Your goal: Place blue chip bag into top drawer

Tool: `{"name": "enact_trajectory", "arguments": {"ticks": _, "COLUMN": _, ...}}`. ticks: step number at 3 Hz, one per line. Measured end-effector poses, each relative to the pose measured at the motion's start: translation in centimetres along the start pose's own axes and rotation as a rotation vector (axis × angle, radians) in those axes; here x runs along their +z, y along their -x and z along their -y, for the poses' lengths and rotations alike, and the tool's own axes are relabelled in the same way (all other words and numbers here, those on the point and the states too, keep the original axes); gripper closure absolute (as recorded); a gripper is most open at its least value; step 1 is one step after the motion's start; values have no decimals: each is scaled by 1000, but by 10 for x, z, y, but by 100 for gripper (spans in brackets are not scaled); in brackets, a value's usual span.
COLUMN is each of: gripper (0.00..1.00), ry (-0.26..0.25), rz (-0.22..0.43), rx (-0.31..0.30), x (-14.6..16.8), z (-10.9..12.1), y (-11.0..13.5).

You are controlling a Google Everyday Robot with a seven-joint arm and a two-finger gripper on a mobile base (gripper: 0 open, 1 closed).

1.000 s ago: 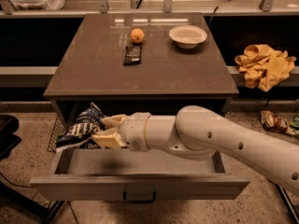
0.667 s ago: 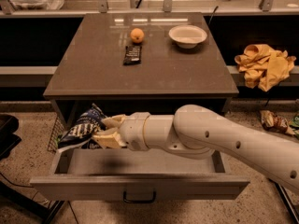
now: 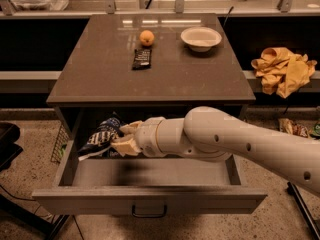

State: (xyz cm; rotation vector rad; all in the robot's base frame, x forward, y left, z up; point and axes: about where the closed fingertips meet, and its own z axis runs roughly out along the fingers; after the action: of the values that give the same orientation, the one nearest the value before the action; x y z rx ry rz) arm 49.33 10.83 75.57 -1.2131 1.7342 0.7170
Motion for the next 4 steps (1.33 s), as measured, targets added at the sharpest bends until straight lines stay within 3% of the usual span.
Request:
{"name": "enact_trajectory", "arguments": {"ticks": 3, "gripper": 4, "ry": 8, "rz": -1, "rx": -8, "x": 3, "z": -4, "y": 3}}
{"name": "enact_trajectory", "arguments": {"ticks": 4, "gripper": 0, "ry": 9, "rz": -2, "rx": -10, "x": 3, "z": -5, "y": 4}}
